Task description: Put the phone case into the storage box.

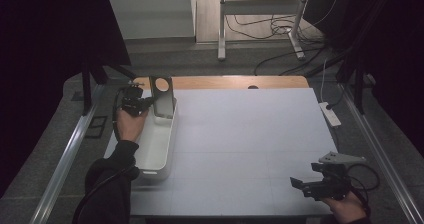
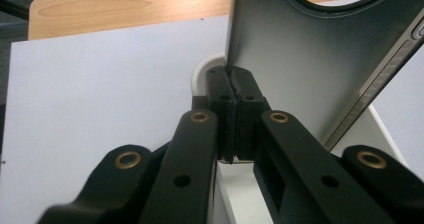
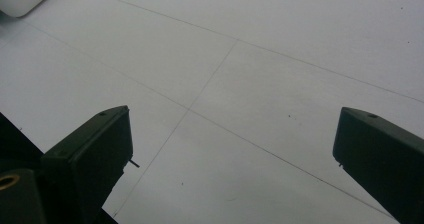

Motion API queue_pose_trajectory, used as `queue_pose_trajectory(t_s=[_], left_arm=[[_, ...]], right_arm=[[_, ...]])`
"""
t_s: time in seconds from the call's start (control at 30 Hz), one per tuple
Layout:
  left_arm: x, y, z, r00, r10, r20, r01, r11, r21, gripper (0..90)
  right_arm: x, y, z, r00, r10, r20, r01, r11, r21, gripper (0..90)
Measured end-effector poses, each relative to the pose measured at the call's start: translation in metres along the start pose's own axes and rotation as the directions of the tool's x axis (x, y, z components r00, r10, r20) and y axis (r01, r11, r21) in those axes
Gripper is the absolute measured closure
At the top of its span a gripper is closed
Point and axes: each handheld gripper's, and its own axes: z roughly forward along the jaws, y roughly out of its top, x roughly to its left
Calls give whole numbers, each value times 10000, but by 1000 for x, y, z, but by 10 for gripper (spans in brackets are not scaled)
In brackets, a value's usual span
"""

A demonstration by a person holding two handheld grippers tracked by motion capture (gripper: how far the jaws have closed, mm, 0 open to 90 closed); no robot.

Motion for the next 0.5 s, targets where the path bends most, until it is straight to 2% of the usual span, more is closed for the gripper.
queue_pose_trajectory(t_s=[0.13,0.37,0.5], left_arm=[[-1,0,0,9997,181,155,-182,9998,45,826],[-1,3,-4,9994,138,315,-135,9998,-118,777],[-1,3,-5,9991,249,341,-247,9997,-89,728]], right_arm=[[0,0,0,10000,12,-7,-12,10000,43,30],[0,0,0,10000,10,-12,-10,10000,63,31],[0,0,0,10000,7,-9,-7,10000,64,31]])
